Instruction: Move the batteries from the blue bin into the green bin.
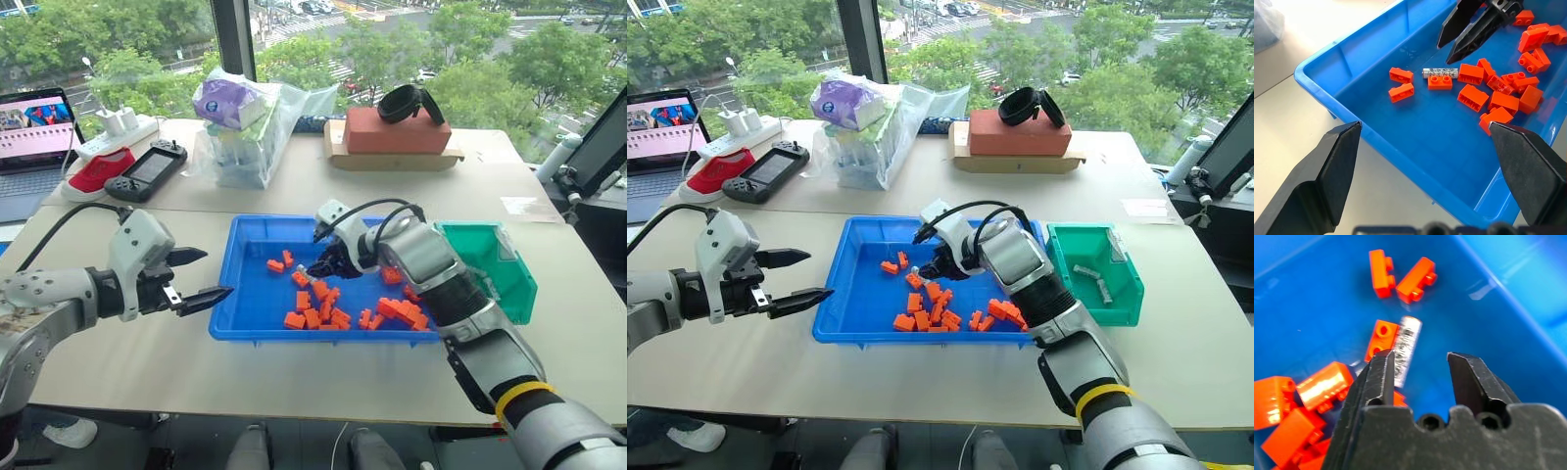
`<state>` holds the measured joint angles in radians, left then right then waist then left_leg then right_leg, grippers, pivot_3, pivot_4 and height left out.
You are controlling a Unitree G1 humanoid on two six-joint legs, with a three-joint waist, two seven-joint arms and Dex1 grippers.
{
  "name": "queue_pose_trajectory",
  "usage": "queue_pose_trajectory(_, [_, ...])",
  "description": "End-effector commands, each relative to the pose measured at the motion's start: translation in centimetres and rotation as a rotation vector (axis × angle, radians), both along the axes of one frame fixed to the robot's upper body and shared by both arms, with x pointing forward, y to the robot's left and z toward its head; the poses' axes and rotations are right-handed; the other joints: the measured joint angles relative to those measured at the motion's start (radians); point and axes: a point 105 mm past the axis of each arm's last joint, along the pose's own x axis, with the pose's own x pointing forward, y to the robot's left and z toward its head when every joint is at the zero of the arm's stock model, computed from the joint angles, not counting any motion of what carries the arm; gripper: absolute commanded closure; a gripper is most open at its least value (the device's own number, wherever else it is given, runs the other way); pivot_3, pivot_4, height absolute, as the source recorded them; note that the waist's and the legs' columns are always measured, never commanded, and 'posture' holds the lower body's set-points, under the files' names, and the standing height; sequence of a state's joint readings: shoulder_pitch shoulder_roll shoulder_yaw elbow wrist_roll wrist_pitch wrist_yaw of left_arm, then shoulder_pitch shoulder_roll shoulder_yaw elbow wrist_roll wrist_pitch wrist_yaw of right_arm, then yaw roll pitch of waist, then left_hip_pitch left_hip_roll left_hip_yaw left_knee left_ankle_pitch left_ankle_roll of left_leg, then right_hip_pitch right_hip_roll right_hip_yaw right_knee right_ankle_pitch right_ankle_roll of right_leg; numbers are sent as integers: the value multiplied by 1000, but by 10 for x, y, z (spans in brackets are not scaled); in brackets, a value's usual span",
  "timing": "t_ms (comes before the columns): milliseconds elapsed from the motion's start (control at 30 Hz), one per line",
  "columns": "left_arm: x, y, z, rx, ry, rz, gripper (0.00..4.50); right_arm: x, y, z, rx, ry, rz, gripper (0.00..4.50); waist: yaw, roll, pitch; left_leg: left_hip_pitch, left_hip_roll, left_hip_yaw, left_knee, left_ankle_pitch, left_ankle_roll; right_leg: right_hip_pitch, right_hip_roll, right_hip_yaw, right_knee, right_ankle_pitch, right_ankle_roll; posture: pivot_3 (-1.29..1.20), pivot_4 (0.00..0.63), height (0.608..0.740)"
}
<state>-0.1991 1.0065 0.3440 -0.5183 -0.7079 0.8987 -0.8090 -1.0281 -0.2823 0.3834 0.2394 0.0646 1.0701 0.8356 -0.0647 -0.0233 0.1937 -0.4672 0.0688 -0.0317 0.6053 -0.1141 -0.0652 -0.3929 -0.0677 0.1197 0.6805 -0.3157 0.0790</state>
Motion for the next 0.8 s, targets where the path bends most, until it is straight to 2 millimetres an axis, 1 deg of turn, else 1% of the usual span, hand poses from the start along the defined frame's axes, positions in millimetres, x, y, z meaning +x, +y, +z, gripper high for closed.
queue_pose_trajectory(33, [-3, 2, 11, 27, -45, 6, 0, -1, 6, 1, 20, -16, 20, 2410, -1, 0, 0, 0, 0, 0, 0, 0, 0, 0, 0, 0, 0, 0, 0, 0, 150, 739])
queue_pose_trajectory(567, [-2, 4, 8, 30, -47, 15, 0, 9, 6, -24, -75, -66, 16, 2410, -6, 0, 0, 0, 0, 0, 0, 0, 0, 0, 1, 0, 0, 0, 0, 0, 150, 739])
queue_pose_trajectory(667, [-2, 5, 7, 25, -45, 19, 0, 10, 7, -23, -72, -74, 25, 3130, -6, -1, 0, 1, 0, 0, 0, 0, 0, 0, 1, 0, 0, 0, 0, 0, 150, 739])
queue_pose_trajectory(767, [-1, 4, 6, 23, -44, 15, 0, 10, 7, -14, -46, -95, 47, 4140, -6, -1, 0, 1, 1, 0, -1, 0, 0, 0, 1, 0, 0, 0, 0, 0, 150, 739])
queue_pose_trajectory(800, [-1, 3, 6, 22, -44, 13, 0, 10, 7, -11, -39, -103, 53, 4244, -5, -1, 0, 0, 0, 0, -1, 0, 0, 0, 1, 0, 0, 0, 0, 0, 150, 739])
